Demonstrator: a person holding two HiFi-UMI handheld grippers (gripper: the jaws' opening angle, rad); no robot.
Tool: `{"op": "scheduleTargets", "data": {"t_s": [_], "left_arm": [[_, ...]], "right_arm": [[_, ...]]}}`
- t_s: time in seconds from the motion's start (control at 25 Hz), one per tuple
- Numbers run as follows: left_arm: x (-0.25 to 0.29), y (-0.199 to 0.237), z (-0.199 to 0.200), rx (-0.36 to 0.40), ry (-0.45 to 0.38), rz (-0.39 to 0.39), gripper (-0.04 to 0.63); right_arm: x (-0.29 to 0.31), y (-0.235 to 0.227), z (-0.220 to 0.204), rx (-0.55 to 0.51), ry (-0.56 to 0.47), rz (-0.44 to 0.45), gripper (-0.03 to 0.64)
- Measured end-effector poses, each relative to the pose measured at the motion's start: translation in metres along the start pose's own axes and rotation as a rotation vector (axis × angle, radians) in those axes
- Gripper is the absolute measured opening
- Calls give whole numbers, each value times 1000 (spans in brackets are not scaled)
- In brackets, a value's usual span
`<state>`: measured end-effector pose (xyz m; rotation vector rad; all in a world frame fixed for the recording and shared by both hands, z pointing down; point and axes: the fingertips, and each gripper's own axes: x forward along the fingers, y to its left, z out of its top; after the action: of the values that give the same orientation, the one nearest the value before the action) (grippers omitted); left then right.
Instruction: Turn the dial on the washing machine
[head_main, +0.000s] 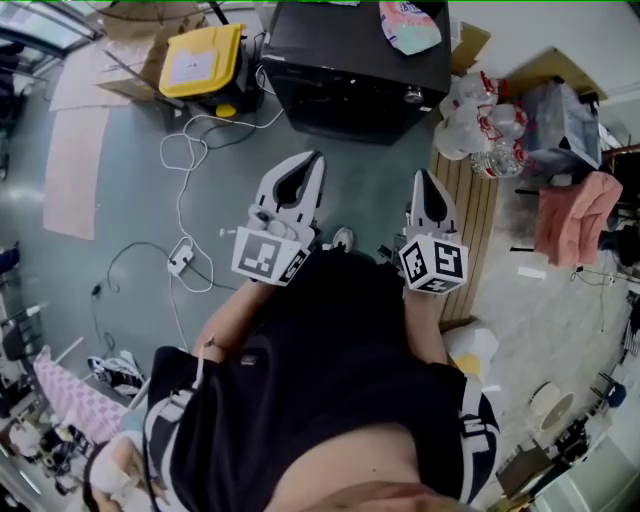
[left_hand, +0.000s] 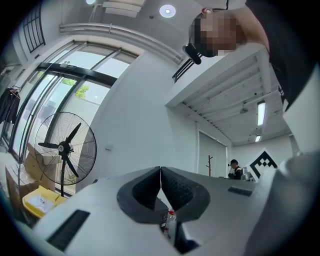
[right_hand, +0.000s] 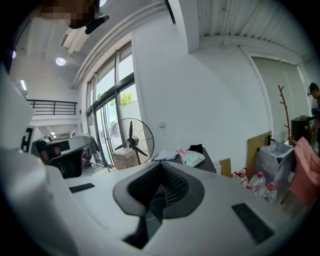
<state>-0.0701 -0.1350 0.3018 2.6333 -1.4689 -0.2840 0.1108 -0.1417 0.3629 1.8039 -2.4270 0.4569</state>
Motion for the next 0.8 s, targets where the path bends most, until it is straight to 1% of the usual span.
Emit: {"op": "scheduleTargets", "data": {"t_s": [0.2,0.4,0.8], "left_arm": [[-1,-2,-1,26,-1,-17,23],[-5,5,-2,15,3,-12,21],[-10,9,2,14,-3,-14,23]], "right_arm": [[-1,-3,1,-3,1,-10,25],[0,1,-1,-6,6,-24,25],[3,10,-4,-8,12,-15,25]]}}
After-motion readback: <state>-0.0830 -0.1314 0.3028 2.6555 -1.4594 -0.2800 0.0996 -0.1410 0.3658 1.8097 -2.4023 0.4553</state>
